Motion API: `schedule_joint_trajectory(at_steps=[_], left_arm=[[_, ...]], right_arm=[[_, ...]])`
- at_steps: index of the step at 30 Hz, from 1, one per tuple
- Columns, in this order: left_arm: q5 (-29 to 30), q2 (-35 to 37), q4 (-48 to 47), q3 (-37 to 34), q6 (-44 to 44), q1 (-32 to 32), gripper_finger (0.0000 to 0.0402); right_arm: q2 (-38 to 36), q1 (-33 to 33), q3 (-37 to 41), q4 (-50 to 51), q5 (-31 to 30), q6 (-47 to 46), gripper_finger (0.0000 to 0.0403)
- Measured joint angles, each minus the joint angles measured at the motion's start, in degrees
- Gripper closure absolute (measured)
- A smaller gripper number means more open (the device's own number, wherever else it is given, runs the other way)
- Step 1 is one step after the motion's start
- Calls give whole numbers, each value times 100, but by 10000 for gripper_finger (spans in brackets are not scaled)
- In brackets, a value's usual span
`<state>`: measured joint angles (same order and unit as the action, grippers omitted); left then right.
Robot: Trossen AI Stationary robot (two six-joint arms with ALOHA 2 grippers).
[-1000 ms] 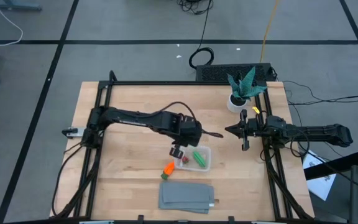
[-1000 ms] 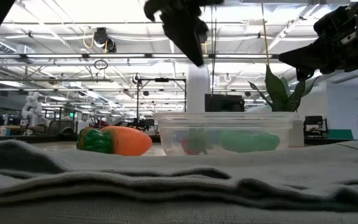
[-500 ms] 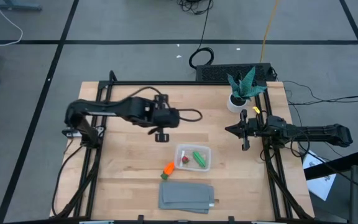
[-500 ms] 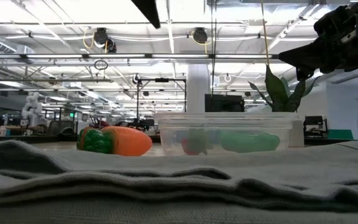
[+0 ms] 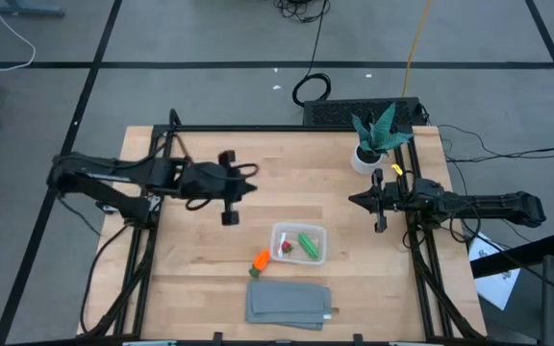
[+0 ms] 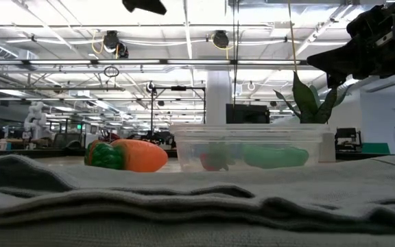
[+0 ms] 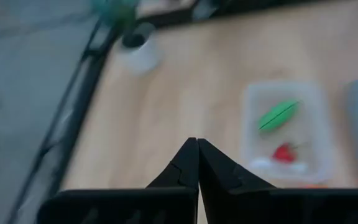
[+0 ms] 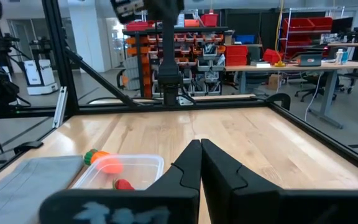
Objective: Pick and placing Produce into tupperware
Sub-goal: Put the orange carrot into the transparent bin
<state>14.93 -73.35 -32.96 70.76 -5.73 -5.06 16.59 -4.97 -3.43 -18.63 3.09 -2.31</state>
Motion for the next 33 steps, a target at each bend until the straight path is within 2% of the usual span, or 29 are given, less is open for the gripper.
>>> schedule_joint_trajectory(at_steps=[4,8,10,12,16,20,25,28,31,33], left_arm=[[-1257,576,1824,-1382,-327,246,401],[-2241,879,3540,-2433,-211,613,401],[-2653,904,4237,-2791,-204,731,401],[-2786,943,4526,-3053,-260,784,401],[-2447,1321,4509,-3349,-521,913,401],[-2308,2076,4509,-3597,-529,956,402],[-1806,3023,4263,-3902,-589,624,402],[-1215,3488,4205,-4194,-646,300,402],[-819,3732,4113,-4596,-614,107,402],[-757,3793,4179,-4883,-574,31,402]], right_arm=[[6,0,0,2,0,13,403],[8,0,1,-18,0,15,403],[10,0,0,-32,0,13,403],[8,0,1,-42,0,15,403],[-3,0,1,-97,0,2,403],[-65,0,1,-99,0,-59,403],[-88,0,-1,-88,17,-61,403],[-88,0,0,-85,20,-63,403],[-88,0,1,-63,20,-49,403],[-88,0,1,-46,22,-26,403]])
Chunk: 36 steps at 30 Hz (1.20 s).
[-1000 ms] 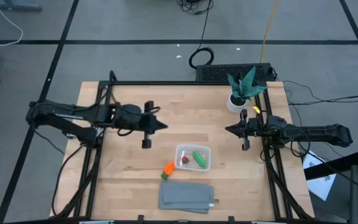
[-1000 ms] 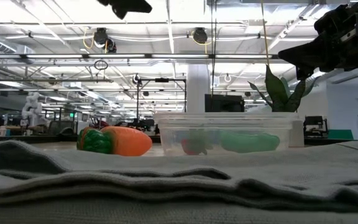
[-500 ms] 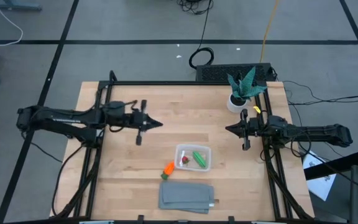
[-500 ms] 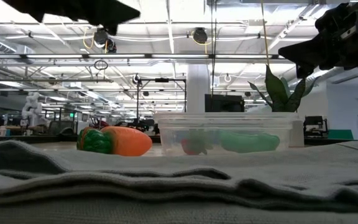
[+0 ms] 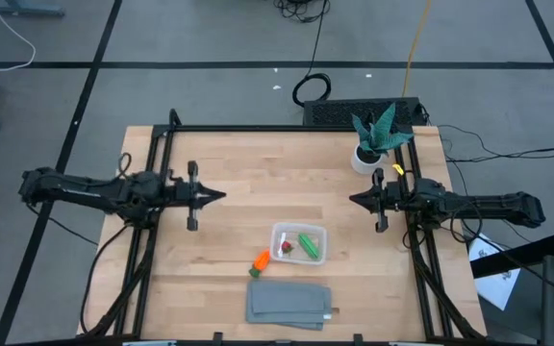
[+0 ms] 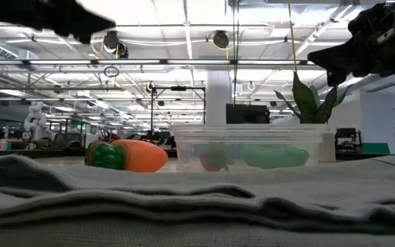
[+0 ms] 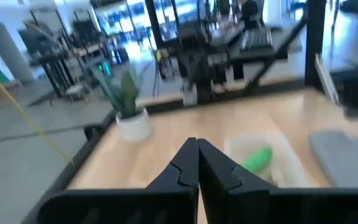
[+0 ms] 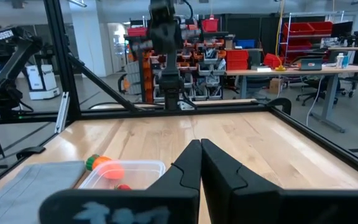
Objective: Pick and placing Produce into tupperware
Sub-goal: Put the orange carrot into the transparent bin
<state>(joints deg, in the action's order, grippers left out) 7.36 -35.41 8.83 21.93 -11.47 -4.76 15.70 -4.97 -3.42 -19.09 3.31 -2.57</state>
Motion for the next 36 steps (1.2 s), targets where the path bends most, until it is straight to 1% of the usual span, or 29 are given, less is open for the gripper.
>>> schedule_joint_trajectory(at_steps=[2,5,7,9,11,16,28,34,36], left_arm=[[13,18,251,-338,0,-46,402],[-80,165,998,-738,-57,-45,402],[-257,297,1259,-964,-67,21,402],[-558,420,1378,-1106,-5,119,402],[-826,536,1372,-1205,139,211,402],[-961,549,1363,-1335,369,260,402],[-989,547,1253,-1377,926,260,401],[-989,544,1226,-1377,726,260,394],[-989,544,1270,-1377,864,260,393]], right_arm=[[0,0,0,0,0,2,403],[0,0,0,5,2,2,403],[0,0,-2,7,32,2,403],[0,-2,-2,4,204,17,403],[0,-1,-2,-27,314,24,403],[-2,0,0,-39,302,24,403],[-2,-2,0,-35,292,23,403],[-2,-2,-1,-33,286,24,403],[-2,-2,-1,-33,285,24,403]])
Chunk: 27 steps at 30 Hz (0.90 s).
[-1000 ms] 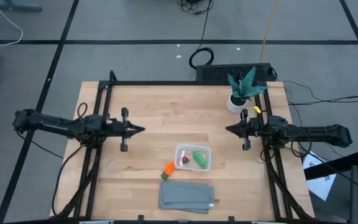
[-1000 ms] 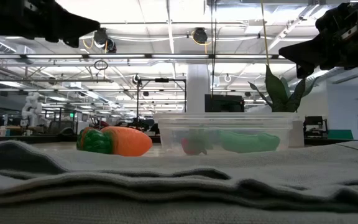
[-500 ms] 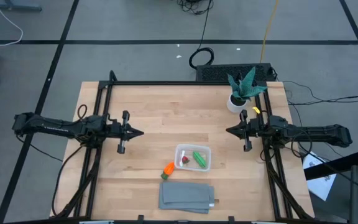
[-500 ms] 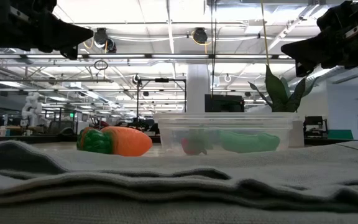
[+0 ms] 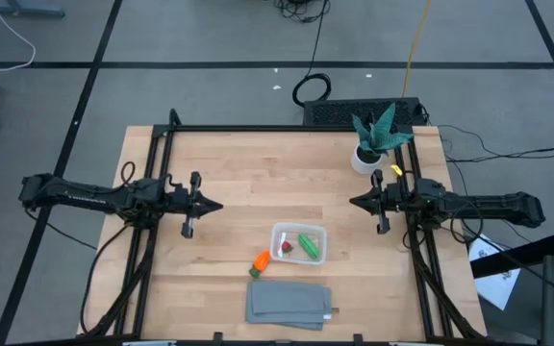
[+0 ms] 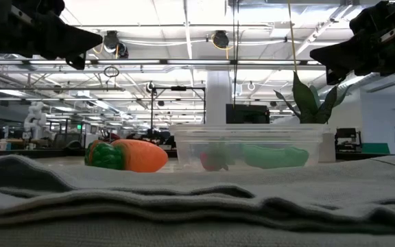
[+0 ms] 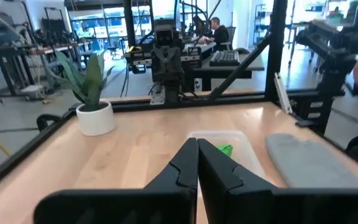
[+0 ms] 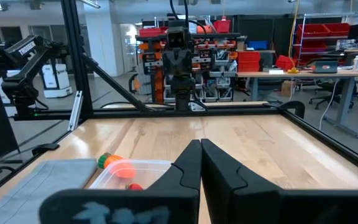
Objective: Pick and placing Produce into tupperware
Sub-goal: Put the orange carrot into the transparent bin
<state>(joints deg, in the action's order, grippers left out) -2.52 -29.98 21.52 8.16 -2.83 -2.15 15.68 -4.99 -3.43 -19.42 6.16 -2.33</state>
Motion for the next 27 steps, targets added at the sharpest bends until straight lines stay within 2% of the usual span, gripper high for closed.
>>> schedule_joint_trajectory(at_steps=[10,21,27], left_arm=[[104,-202,10,206,315,-303,400],[302,-2051,-366,1685,147,-926,399],[273,-2818,-374,2249,715,-1038,399]], right_arm=[[0,0,1,4,-5,0,403],[2,0,1,40,-5,0,403],[2,-2,1,45,-7,70,403]])
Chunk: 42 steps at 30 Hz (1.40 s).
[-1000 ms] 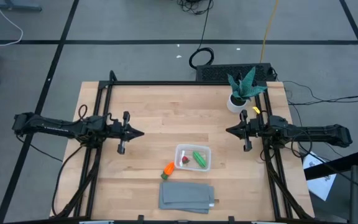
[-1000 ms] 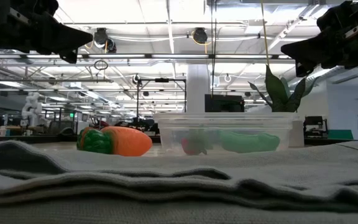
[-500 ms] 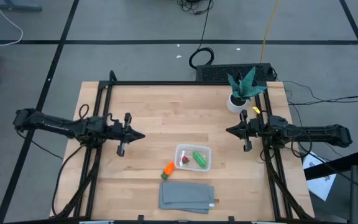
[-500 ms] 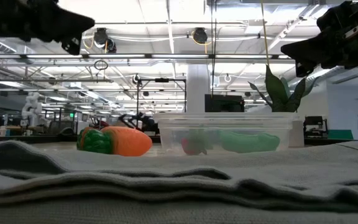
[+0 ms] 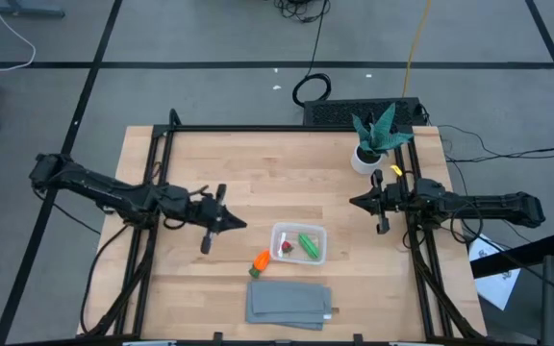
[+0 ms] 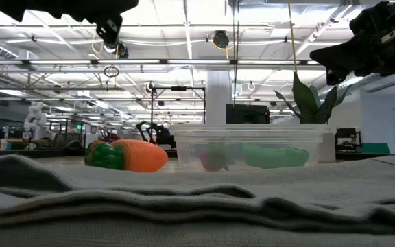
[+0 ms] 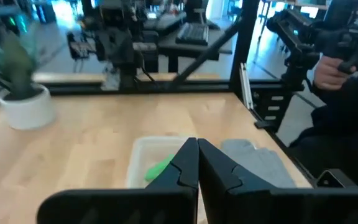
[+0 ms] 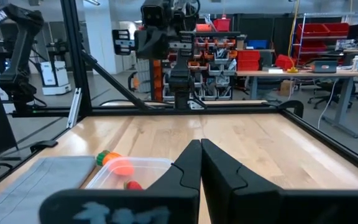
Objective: Pick and placing Produce into tupperware
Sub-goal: Put the orange carrot into the transparent bin
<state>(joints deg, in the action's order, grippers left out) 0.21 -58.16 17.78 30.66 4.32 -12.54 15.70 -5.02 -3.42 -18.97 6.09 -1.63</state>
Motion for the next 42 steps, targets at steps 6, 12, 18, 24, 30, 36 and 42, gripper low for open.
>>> schedule_joint_trajectory(at_steps=[6,12,18,24,30,36,42], left_arm=[[-8,-790,-11,446,450,-246,399],[382,-1209,-351,831,1043,-589,398],[780,-1278,-572,1040,1339,-724,395],[981,-1280,-429,1040,1622,-783,394],[1234,-1280,-426,1040,1970,-893,394],[1290,-1280,-372,1040,2044,-965,376],[1129,-1280,-54,1040,2019,-973,307]], right_arm=[[0,0,0,1,0,59,403],[0,0,-2,16,0,-25,403],[0,0,-1,40,0,-26,403],[0,0,0,47,0,-26,403],[0,0,0,47,0,-26,403],[0,0,0,47,0,-28,403],[0,0,0,44,0,-27,403]])
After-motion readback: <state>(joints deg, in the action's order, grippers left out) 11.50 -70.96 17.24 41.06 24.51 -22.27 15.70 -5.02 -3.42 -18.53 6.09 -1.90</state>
